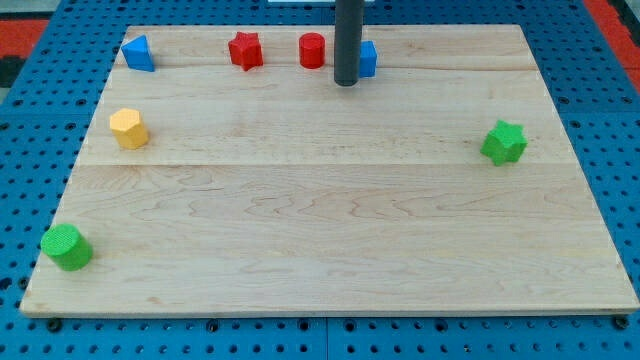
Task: Move the green star below the red star
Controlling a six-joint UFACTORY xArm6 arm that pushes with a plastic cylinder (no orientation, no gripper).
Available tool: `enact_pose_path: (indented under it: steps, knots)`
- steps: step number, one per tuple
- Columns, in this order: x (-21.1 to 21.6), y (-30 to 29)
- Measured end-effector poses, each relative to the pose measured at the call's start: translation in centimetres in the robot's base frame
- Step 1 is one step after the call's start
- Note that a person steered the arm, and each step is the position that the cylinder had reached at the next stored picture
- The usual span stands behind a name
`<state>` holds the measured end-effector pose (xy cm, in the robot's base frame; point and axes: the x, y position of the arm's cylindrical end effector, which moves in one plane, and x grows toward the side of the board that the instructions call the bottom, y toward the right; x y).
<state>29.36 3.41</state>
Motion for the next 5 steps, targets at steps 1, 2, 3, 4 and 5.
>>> enact_pose_path:
  steps: [1, 2, 3, 4, 5]
  knots:
    - [-1.6, 2.2]
    - [-3.0, 1.9]
    - [2.8, 4.5]
    - [7.1, 17.5]
    - [11.6, 25.7]
